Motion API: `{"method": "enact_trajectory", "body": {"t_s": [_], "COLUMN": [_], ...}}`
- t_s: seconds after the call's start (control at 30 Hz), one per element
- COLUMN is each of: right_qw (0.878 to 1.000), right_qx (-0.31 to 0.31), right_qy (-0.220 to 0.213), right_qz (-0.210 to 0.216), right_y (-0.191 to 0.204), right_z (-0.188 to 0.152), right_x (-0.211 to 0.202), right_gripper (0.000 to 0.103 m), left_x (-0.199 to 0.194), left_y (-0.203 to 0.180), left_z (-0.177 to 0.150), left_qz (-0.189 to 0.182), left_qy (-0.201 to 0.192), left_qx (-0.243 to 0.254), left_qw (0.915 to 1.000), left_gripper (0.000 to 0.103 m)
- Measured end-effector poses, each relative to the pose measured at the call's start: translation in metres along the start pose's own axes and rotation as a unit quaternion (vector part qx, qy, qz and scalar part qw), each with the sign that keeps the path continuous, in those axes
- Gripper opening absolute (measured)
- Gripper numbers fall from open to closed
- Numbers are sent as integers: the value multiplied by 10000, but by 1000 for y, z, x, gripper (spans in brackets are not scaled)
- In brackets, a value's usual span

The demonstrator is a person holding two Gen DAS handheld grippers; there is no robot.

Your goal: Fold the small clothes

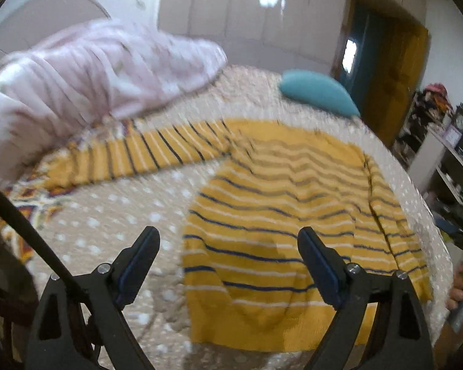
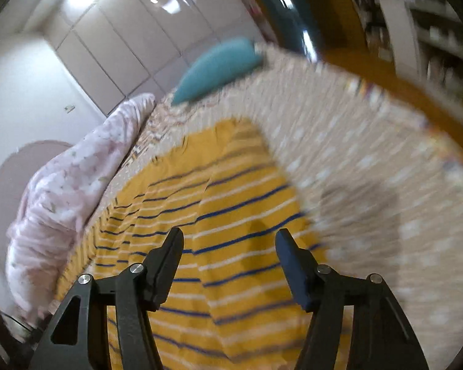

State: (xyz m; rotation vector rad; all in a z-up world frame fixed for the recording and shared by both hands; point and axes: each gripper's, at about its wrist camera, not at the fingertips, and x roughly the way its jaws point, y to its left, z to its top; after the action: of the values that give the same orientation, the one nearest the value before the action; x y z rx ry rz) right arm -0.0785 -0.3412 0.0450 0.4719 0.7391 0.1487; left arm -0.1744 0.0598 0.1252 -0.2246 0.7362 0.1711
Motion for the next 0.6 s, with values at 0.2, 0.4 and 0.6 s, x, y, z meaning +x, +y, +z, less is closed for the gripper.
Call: {"method": "enact_trajectory", "body": {"t_s": [0.2,0.4,0.6], "right_qw": [9972,9913,9592], "right_qx": [-628,-1055,-2529], "right_qy": [113,537,705], "right_qz": [-378,-578,-1051], "right_y": [-3,2,38], "right_z": [-40,-81,-124], "right_x": [-28,-17,-1], "right_gripper": [82,82,68], "left_x": [-41,-52,-48], "left_y": [-14,-29,-31], "left_z": [-14,-16,-28], "left_qz": [87,-611,-593], "left_qy": [-1241,-826,-682], "left_qx": [477,552,582], "left_qw": [9911,9932,9942], "left_gripper": [103,103,103]}}
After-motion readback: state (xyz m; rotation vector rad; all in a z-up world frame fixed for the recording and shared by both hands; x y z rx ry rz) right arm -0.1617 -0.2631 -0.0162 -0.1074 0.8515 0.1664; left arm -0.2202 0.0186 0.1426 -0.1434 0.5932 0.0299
